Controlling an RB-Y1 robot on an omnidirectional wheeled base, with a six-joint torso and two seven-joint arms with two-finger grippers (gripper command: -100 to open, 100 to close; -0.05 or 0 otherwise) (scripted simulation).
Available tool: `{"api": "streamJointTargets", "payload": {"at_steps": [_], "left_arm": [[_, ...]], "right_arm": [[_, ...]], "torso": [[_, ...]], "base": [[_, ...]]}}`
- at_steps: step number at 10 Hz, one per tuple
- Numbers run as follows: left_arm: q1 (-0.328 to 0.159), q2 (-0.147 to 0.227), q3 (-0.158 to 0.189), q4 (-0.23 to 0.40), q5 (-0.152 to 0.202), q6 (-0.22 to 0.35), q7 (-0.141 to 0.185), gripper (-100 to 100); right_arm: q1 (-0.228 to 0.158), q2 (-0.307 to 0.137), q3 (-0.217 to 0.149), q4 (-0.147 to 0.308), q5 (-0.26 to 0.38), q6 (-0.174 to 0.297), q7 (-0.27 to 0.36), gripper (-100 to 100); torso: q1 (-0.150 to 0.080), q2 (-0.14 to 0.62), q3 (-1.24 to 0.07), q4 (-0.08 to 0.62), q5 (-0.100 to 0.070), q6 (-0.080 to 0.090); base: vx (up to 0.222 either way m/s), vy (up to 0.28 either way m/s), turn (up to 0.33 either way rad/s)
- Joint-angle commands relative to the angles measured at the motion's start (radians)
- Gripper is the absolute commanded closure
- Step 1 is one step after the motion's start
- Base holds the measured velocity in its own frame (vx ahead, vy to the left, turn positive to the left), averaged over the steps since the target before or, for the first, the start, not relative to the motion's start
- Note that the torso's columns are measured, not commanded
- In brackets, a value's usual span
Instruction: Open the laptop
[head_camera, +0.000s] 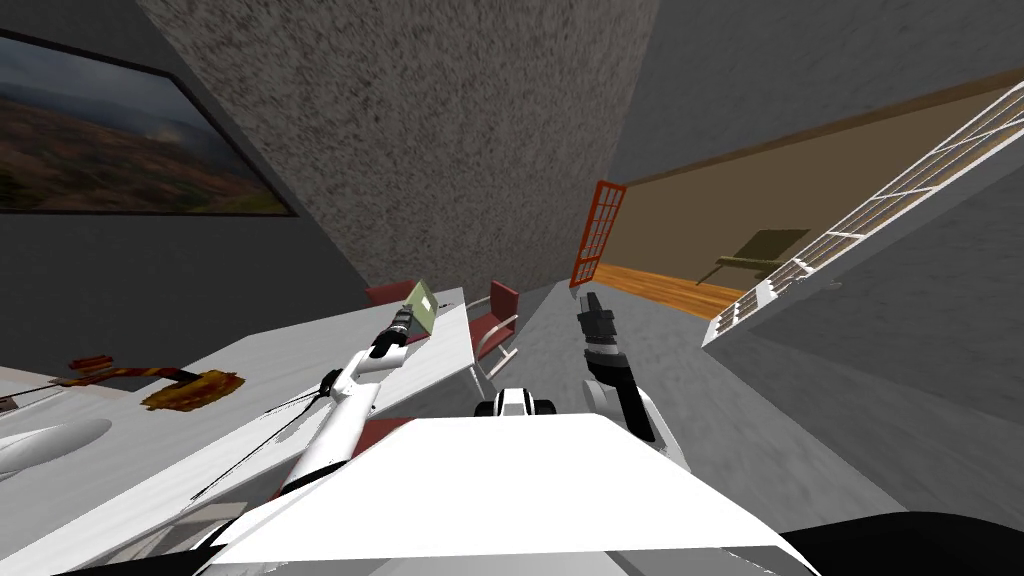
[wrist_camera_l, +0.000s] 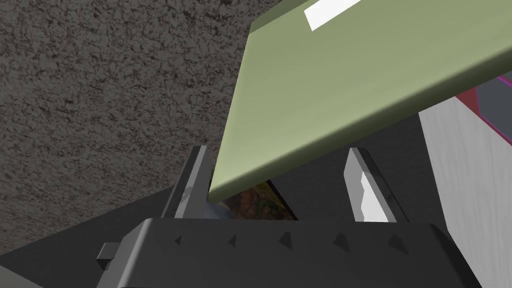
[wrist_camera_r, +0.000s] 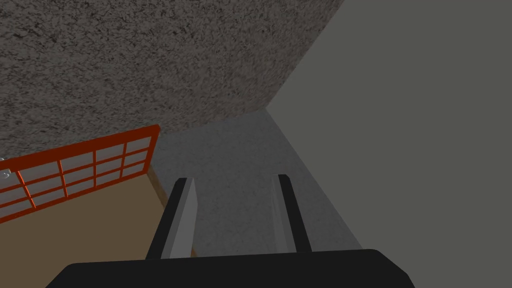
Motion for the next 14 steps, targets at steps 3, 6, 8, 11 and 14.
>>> {"api": "streamJointTargets", "payload": {"at_steps": [3,6,8,11,14], "left_arm": [[0.001,0.057,-0.053,0.044,0.125,-0.052,0.075,100],[0.002,0.093,-0.085,0.071,0.201,-0.087,0.120,100],[0.002,0.111,-0.101,0.085,0.238,-0.104,0.142,100],[0.003,0.148,-0.133,0.111,0.314,-0.139,0.187,100],[0.031,0.183,-0.165,0.130,0.334,-0.195,0.240,100]], "right_arm": [[0.000,0.000,0.000,0.000,0.000,0.000,0.000,0],[0.000,0.000,0.000,0.000,0.000,0.000,0.000,0],[0.000,0.000,0.000,0.000,0.000,0.000,0.000,0],[0.000,0.000,0.000,0.000,0.000,0.000,0.000,0],[0.000,0.000,0.000,0.000,0.000,0.000,0.000,0]], "torso": [[-0.001,0.000,0.000,0.000,-0.001,0.000],[-0.003,0.002,0.001,0.002,-0.003,-0.001],[-0.004,0.002,0.001,0.003,-0.004,-0.002],[-0.005,0.003,0.002,0.003,-0.005,-0.003],[-0.005,0.002,0.001,0.003,-0.005,-0.004]], "base": [[0.029,0.003,0.124],[0.029,0.004,0.118],[0.036,-0.001,0.126],[0.032,-0.001,0.118],[0.060,-0.006,0.103]]}}
